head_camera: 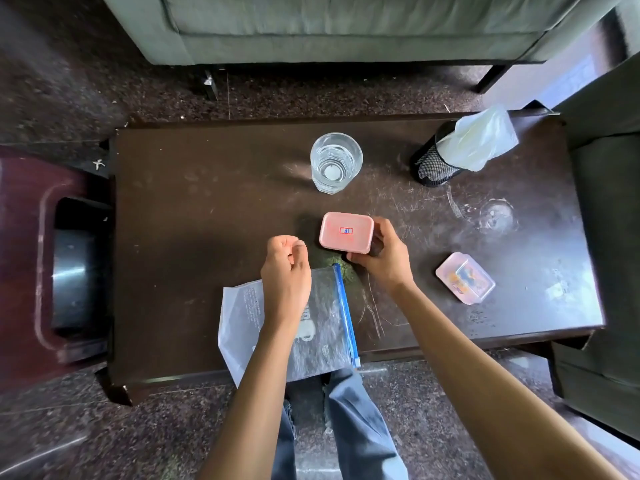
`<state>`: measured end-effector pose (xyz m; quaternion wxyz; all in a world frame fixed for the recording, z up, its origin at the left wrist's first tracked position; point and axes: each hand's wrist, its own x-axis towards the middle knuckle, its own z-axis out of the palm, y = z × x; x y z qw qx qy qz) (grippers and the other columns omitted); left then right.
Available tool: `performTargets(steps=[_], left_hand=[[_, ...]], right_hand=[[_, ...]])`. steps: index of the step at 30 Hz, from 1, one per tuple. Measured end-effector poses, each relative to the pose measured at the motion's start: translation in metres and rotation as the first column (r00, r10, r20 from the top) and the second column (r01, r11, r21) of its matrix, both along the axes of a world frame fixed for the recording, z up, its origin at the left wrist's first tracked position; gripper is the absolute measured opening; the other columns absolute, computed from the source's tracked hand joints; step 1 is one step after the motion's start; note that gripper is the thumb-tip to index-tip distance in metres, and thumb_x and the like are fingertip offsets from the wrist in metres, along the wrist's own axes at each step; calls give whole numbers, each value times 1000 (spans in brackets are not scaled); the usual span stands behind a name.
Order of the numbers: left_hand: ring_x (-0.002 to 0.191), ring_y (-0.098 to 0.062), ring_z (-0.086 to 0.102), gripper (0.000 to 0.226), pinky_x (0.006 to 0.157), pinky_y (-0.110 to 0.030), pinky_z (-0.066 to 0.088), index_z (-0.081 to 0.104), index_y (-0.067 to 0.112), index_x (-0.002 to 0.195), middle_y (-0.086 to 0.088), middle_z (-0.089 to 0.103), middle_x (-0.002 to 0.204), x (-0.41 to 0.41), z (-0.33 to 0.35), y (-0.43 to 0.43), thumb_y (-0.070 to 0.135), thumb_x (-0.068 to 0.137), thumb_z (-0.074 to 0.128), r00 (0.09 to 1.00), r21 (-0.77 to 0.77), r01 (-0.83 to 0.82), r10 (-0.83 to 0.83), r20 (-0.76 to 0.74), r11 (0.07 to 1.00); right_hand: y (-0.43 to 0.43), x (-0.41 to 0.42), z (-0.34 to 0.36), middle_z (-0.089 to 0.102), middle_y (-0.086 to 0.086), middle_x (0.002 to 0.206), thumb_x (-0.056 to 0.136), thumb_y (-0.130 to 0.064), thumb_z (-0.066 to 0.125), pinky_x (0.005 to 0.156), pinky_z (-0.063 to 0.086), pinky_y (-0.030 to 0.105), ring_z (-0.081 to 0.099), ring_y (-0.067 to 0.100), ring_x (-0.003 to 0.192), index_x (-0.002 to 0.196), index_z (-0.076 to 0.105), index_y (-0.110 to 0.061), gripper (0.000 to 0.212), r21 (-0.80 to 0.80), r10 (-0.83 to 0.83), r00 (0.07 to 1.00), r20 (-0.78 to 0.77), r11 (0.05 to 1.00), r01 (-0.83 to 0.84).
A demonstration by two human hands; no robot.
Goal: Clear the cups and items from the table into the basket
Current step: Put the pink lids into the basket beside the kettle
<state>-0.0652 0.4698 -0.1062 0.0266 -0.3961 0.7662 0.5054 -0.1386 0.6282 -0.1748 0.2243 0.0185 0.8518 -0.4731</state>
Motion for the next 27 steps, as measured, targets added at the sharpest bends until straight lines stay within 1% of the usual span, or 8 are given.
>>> performTargets(steps=[2, 5, 11, 15, 18, 21, 24, 27], left_hand=[[89, -9, 51, 18, 70, -9, 32, 53, 9, 109, 6, 55, 100, 0, -3, 2, 19, 97, 43, 1000, -6, 9, -9, 3, 1000], [90, -8, 51, 17, 71, -10, 33, 53, 10, 109, 7, 54, 101, -4, -4, 10, 19, 98, 44, 999, 5, 43, -43, 14, 999], [91, -10, 52, 18, 77, -18, 38, 53, 9, 109, 7, 55, 100, -16, -3, 21, 20, 98, 45, 997, 4, 83, -83, 11, 997], [91, -12, 53, 17, 75, -17, 40, 52, 9, 109, 3, 57, 104, -28, 0, 36, 19, 98, 45, 992, 7, 128, -128, 14, 992], [96, -18, 57, 18, 82, -26, 46, 51, 7, 110, -5, 62, 112, -34, 1, 47, 18, 97, 46, 991, 17, 136, -136, 9, 991], [104, -24, 59, 20, 81, -23, 43, 50, 5, 110, -10, 62, 118, -38, 0, 56, 19, 97, 46, 987, -7, 157, -157, 19, 988], [108, -26, 58, 22, 82, -23, 42, 50, 4, 112, -11, 61, 121, -41, 2, 60, 20, 98, 46, 988, -15, 152, -151, 39, 988], [107, -24, 58, 24, 79, -19, 41, 50, 4, 115, -12, 60, 123, -44, 5, 62, 21, 98, 45, 987, -19, 152, -151, 51, 988]], right_hand=[[3, -1, -2, 56, 2, 114, 60, -15, 88, 88, 31, 21, 46, 22, 110, 120, 57, -14, 68, 230, 85, 988, -132, 972, -53], [14, -1, -5, 47, 10, 129, 62, -18, 86, 96, 21, 20, 36, 31, 121, 131, 53, -13, 77, 352, 167, 977, -136, 929, -110], [66, 3, 16, 40, 21, 136, 65, -9, 74, 106, 32, 52, 35, 39, 124, 139, 42, -11, 81, 578, 132, 941, -310, 813, 76], [98, 9, 18, 16, 23, 151, 76, -18, 72, 109, 21, 52, 19, 43, 135, 148, 21, -27, 88, 852, 42, 999, -14, 524, -10], [105, 4, 14, 36, 20, 138, 80, -7, 60, 104, 27, 49, 33, 40, 123, 140, 33, -25, 68, 870, 45, 996, 77, 484, -89], [104, -9, 20, 46, 21, 125, 83, -19, 62, 94, 36, 47, 40, 41, 111, 133, 43, -19, 53, 779, 38, 999, -5, 627, -20], [96, -21, 36, 44, 18, 121, 78, -28, 70, 93, 39, 41, 47, 36, 104, 141, 39, -32, 70, 375, -146, 989, -34, 915, 148], [88, -26, 42, 51, 10, 122, 69, -34, 71, 93, 49, 40, 56, 24, 102, 127, 50, -45, 63, -12, -306, 952, -2, 952, 306]])
